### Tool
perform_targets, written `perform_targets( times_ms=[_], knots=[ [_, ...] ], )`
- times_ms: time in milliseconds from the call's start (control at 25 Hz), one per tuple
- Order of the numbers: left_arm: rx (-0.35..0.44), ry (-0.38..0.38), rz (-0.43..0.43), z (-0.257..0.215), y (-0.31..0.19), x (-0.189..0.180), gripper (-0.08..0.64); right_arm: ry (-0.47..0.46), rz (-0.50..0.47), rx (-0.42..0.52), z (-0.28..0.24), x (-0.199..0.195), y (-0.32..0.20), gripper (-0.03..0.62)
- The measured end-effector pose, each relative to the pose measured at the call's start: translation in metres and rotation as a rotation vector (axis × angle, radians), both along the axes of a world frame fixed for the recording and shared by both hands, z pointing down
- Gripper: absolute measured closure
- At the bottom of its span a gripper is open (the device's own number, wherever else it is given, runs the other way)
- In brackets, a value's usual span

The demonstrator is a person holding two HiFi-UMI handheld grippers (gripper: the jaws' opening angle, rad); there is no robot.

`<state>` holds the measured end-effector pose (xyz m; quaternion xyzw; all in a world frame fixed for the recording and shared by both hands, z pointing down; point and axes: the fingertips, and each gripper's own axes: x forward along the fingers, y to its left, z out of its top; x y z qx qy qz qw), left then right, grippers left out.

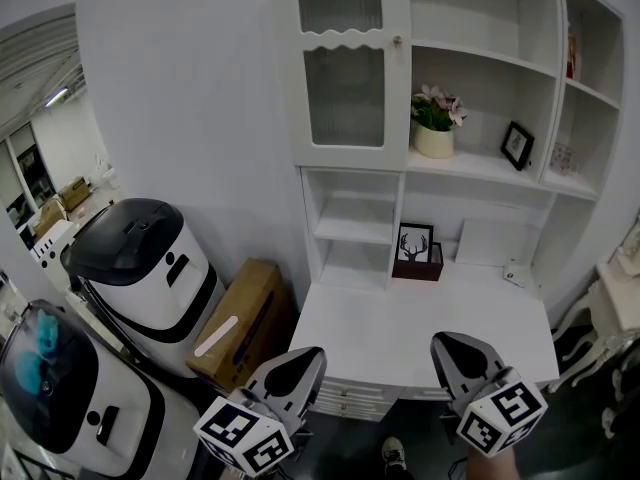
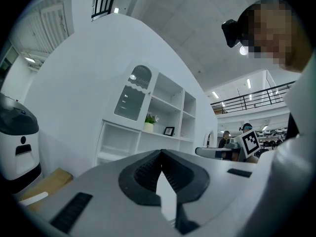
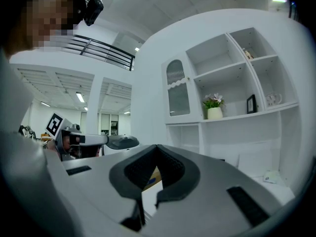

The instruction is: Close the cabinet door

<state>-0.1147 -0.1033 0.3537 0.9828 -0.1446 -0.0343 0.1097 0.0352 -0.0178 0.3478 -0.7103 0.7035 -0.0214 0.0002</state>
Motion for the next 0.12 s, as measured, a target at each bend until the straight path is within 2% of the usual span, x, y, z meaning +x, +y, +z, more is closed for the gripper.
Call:
perform_targets(
  times_ms=[120],
  knots=[
    [-0.001, -0.001, 0.001, 0.0002, -0.001, 0.002, 0.554, -0.001, 0.001, -0.001, 0.0003, 0.0017, -0.001, 0.588]
  ],
)
